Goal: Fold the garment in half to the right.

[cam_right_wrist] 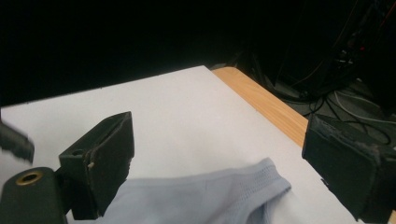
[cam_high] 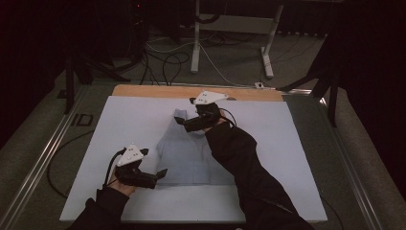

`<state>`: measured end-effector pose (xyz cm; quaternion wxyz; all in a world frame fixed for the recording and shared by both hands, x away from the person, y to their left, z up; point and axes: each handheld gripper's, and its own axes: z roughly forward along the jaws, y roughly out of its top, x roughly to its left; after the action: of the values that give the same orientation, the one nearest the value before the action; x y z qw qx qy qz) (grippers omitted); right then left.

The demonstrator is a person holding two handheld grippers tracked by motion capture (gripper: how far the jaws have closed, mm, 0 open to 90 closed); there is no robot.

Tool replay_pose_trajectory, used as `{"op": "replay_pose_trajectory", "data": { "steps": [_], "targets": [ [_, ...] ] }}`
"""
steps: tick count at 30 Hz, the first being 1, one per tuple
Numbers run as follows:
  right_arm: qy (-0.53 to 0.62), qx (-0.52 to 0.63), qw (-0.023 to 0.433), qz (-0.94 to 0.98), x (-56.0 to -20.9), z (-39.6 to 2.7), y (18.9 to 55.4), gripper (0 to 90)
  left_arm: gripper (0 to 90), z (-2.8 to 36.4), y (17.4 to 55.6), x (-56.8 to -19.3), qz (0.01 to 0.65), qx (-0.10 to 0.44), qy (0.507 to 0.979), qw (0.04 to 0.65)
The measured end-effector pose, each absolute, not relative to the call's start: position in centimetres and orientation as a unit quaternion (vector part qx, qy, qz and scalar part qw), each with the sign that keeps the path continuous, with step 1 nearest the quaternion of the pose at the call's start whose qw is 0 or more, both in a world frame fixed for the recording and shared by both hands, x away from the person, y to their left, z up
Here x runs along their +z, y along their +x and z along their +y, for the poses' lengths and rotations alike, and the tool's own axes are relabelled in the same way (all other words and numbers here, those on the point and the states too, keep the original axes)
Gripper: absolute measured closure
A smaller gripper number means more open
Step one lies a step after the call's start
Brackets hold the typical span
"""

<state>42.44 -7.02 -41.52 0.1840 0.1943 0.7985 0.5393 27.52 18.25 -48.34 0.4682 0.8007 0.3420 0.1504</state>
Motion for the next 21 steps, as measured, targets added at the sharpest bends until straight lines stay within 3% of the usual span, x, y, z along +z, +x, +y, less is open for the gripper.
{"op": "replay_pose_trajectory", "data": {
  "steps": [12, 21],
  "targets": [
    [0.202, 0.533, 0.166, 0.805, -43.2, -5.0, 44.2, 9.2, 2.7, 18.3, 27.4, -50.9, 0.369, 0.136, 0.820, 0.416],
    [0.199, 0.524, 0.162, 0.812, -44.0, -4.7, 44.5, 9.2, 26.2, 17.8, 27.8, -51.8, 0.386, 0.090, 0.831, 0.390]
  ]
}}
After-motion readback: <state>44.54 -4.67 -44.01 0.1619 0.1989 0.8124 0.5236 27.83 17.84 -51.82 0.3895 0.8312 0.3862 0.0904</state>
